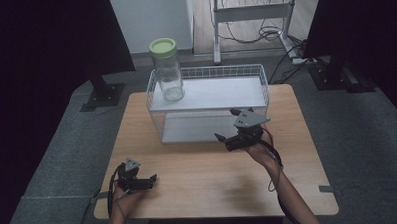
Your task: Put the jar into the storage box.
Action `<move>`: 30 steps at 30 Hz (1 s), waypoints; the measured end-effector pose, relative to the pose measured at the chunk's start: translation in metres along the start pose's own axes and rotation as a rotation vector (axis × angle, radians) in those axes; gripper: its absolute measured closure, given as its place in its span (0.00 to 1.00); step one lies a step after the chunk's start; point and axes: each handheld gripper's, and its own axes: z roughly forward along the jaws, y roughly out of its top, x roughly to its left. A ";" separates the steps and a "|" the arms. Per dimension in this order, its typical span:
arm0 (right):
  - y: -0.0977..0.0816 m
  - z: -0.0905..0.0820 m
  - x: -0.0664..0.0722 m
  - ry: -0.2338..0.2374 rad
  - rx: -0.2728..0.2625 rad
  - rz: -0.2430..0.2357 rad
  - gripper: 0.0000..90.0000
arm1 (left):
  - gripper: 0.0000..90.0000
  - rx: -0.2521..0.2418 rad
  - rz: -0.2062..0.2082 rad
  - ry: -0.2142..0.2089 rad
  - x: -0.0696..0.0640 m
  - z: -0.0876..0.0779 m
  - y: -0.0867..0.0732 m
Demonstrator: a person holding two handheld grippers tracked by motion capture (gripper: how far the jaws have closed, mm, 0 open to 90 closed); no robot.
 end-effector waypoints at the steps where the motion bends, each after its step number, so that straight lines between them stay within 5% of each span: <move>1: -0.003 -0.002 0.000 -0.005 0.004 -0.002 0.04 | 0.03 0.000 0.000 0.000 0.000 0.000 0.000; 30: -0.078 -0.070 0.004 -0.123 0.044 0.087 0.05 | 0.03 0.000 -0.004 0.006 -0.001 0.000 0.000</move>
